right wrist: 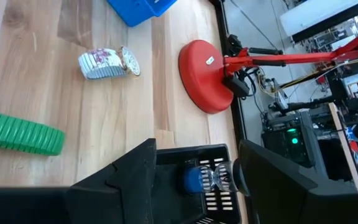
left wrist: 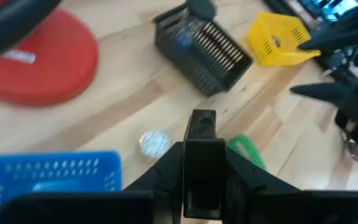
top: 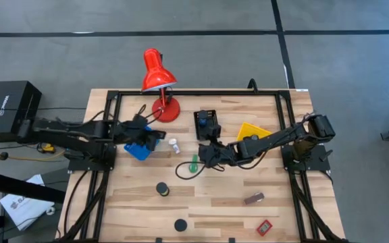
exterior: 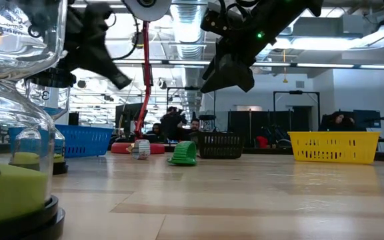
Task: Pick & Place Office items
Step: Put the black digital clock into the blue basket
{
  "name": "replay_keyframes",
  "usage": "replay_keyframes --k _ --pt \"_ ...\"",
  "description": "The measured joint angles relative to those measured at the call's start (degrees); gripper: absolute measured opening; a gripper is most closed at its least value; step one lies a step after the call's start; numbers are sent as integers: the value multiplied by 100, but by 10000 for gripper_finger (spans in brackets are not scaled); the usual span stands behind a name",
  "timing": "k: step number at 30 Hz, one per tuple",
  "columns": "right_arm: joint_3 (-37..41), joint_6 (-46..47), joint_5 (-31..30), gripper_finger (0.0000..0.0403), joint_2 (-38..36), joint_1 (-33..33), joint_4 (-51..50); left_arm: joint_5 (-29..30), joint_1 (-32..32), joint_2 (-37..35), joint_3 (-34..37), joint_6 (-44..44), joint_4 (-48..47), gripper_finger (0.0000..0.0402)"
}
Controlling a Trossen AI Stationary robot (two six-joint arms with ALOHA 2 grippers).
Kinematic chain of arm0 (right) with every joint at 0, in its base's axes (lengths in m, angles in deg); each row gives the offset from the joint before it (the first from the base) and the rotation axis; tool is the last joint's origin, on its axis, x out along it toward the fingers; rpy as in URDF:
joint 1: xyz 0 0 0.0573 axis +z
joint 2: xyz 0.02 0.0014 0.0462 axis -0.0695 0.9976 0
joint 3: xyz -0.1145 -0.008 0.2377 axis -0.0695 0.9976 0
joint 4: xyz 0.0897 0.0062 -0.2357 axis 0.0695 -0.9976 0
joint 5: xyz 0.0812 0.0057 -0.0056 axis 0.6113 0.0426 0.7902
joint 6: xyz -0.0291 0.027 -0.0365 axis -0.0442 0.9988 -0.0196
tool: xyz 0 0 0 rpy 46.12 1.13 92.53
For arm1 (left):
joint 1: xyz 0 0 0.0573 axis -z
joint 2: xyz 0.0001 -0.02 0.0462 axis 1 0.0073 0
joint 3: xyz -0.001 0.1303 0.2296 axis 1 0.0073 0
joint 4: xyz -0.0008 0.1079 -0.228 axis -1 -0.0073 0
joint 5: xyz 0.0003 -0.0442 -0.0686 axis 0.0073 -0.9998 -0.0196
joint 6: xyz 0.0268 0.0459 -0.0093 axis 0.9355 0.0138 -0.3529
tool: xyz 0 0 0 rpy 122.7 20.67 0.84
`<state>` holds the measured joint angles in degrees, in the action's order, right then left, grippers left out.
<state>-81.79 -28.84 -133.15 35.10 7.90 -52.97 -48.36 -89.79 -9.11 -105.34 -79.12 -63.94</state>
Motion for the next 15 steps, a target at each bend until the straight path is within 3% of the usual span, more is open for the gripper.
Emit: replay_keyframes --k 5,15 --pt "0 58 66 221 0 0 -15 -39 89 -425 594 -646 -284 67" --pt "0 69 207 221 0 0 -2 -20 109 -421 1500 -1181 -285 58"
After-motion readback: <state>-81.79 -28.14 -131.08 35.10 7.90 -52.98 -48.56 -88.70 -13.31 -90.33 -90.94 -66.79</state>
